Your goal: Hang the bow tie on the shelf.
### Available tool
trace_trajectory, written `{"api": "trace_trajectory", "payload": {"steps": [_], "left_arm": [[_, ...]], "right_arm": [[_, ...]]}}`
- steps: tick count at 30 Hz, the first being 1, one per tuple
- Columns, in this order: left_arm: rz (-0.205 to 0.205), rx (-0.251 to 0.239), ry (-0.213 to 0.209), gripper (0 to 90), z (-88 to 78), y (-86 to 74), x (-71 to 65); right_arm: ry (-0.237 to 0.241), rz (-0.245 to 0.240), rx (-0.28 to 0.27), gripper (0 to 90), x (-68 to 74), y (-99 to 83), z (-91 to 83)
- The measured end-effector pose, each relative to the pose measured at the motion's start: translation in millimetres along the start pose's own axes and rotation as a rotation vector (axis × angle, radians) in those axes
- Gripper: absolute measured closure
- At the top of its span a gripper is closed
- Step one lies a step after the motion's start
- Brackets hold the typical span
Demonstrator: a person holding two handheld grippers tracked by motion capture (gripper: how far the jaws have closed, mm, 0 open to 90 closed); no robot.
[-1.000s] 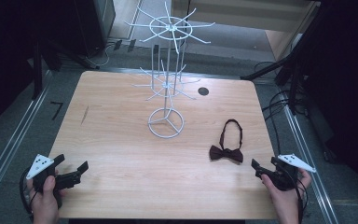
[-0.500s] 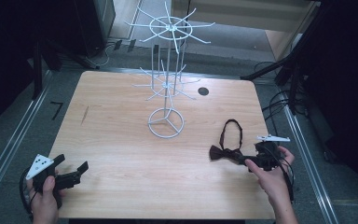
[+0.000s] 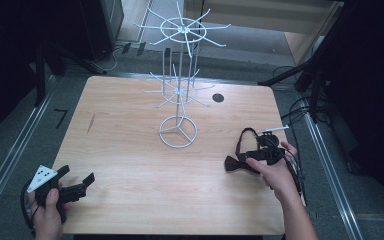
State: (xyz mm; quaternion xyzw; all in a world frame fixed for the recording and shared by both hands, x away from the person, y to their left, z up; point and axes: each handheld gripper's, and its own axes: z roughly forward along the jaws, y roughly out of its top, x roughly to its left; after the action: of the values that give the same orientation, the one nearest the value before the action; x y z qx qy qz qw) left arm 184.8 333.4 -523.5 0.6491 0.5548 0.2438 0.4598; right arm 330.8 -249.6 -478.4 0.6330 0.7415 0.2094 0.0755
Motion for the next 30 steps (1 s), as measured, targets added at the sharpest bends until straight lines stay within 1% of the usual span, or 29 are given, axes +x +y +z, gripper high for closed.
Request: {"api": "trace_trajectory", "payload": {"steps": [2, 3, 7, 9, 11, 12, 14, 15, 16, 20, 21, 23, 24, 26, 29, 30], "left_arm": [[-0.001, -0.001, 0.0, 0.2, 0.1, 0.0, 0.0], [-0.001, -0.001, -0.001, 0.2, 0.0, 0.0, 0.0], [-0.002, -0.001, -0.001, 0.2, 0.1, 0.0, 0.1], [-0.002, -0.001, -0.001, 0.2, 0.1, 0.0, 0.1], [-0.001, 0.0, -0.002, 0.2, 0.1, 0.0, 0.1], [-0.001, -0.001, -0.002, 0.2, 0.1, 0.0, 0.1], [-0.002, -0.001, -0.002, 0.2, 0.1, 0.0, 0.1], [-0.002, -0.001, -0.002, 0.2, 0.1, 0.0, 0.1], [-0.002, -0.001, -0.002, 0.2, 0.1, 0.0, 0.1], [0.0, 0.001, -0.003, 0.2, 0.2, 0.1, 0.1], [-0.001, 0.002, -0.003, 0.2, 0.2, 0.1, 0.1], [-0.001, 0.001, -0.003, 0.2, 0.2, 0.1, 0.1], [-0.001, 0.001, -0.003, 0.2, 0.2, 0.1, 0.2], [-0.001, 0.001, -0.003, 0.2, 0.2, 0.1, 0.1], [0.0, 0.002, -0.003, 0.2, 0.3, 0.1, 0.1], [-0.001, 0.002, -0.003, 0.2, 0.3, 0.1, 0.1]], "right_arm": [[-0.001, 0.007, 0.011, 0.0, 1.0, 2.5, 2.7], [-0.014, 0.022, 0.023, 0.0, 3.2, 7.2, 7.8], [-0.009, 0.025, 0.034, 0.0, 6.8, 11.8, 11.8], [-0.024, 0.031, 0.045, 0.0, 10.9, 16.3, 16.0], [-0.036, 0.033, 0.062, 0.0, 11.3, 19.2, 20.0], [-0.051, 0.044, 0.072, 0.0, 11.6, 20.6, 22.0], [-0.07, 0.043, 0.078, 0.0, 10.3, 22.9, 25.9], [-0.082, 0.049, 0.086, 0.0, 9.8, 24.0, 27.3], [-0.087, 0.043, 0.086, 0.0, 8.7, 24.9, 28.9], [-0.1, 0.065, 0.103, 0.0, 6.5, 26.9, 34.3], [-0.1, 0.071, 0.111, 0.0, 4.0, 28.0, 38.0], [-0.101, 0.079, 0.116, 0.0, 2.9, 28.5, 39.6], [-0.092, 0.09, 0.124, 1.2, 1.2, 29.5, 42.4], [-0.095, 0.09, 0.122, 2.7, 0.3, 29.8, 43.8], [-0.1, 0.101, 0.122, 8.6, -0.7, 30.0, 46.1], [-0.101, 0.098, 0.125, 13.4, -1.1, 29.5, 47.4]]}}
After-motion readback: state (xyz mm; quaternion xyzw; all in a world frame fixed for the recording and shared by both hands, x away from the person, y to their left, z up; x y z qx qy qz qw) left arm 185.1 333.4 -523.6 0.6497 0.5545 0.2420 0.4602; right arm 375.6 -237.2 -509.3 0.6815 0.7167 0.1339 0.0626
